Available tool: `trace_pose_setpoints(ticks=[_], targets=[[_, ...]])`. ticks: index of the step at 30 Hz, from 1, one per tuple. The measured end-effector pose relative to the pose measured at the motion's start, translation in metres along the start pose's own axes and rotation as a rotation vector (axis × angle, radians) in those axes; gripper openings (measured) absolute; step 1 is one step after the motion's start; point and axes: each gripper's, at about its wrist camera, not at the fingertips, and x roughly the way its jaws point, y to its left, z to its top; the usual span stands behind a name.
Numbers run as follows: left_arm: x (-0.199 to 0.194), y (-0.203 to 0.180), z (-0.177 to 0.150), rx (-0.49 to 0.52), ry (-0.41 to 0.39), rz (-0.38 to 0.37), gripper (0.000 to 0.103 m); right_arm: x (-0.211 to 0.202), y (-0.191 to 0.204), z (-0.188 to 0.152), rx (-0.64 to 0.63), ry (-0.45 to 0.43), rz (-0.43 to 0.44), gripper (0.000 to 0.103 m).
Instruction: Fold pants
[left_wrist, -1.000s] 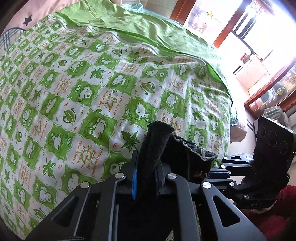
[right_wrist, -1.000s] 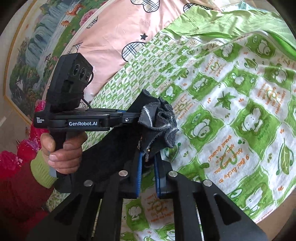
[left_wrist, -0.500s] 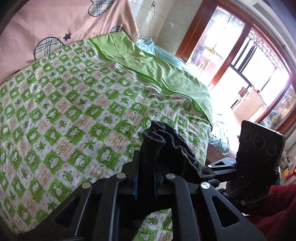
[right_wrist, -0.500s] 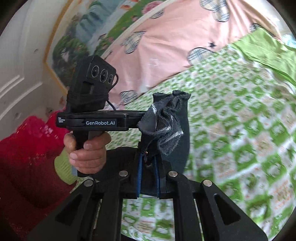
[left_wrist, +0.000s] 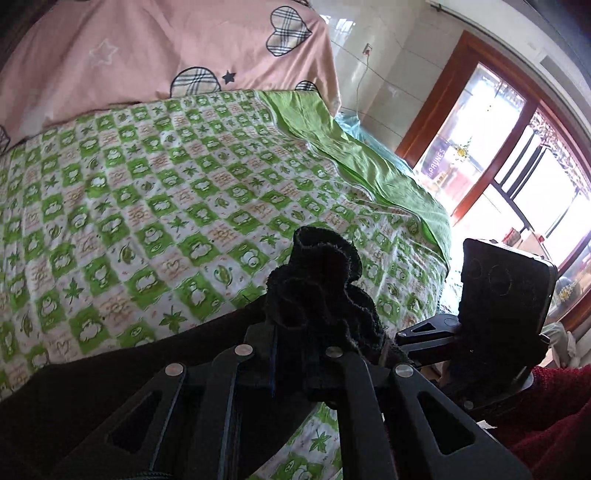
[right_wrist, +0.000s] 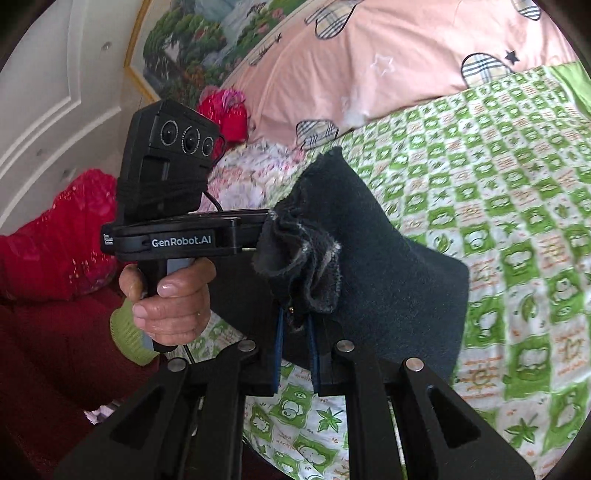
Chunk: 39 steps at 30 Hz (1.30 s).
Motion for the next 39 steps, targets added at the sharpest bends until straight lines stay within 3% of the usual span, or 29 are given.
trace_pose_setpoints(ticks=[9, 18, 27, 39], targets=[[0.007, 0.057, -0.037, -0.172, 0.02, 0.048, 0.005, 0.051, 0.004, -0.004, -0.037, 0.129, -0.026, 0.013], [0.013, 0.085, -0.059, -0.285, 0.023, 0.102, 0.006, 0.079, 0.003, -0.008, -0.049, 0.217, -0.049, 0.016], [-0.001, 0.103, -0.069, -0.388, -0.027, 0.146, 0.009, 0.087, 0.014, -0.017, -0.068, 0.257, -0.011, 0.03], [-0.053, 0.118, -0.105, -0.53, -0.127, 0.201, 0.013, 0.089, 0.034, -0.006, -0.092, 0.256, 0.048, 0.036]])
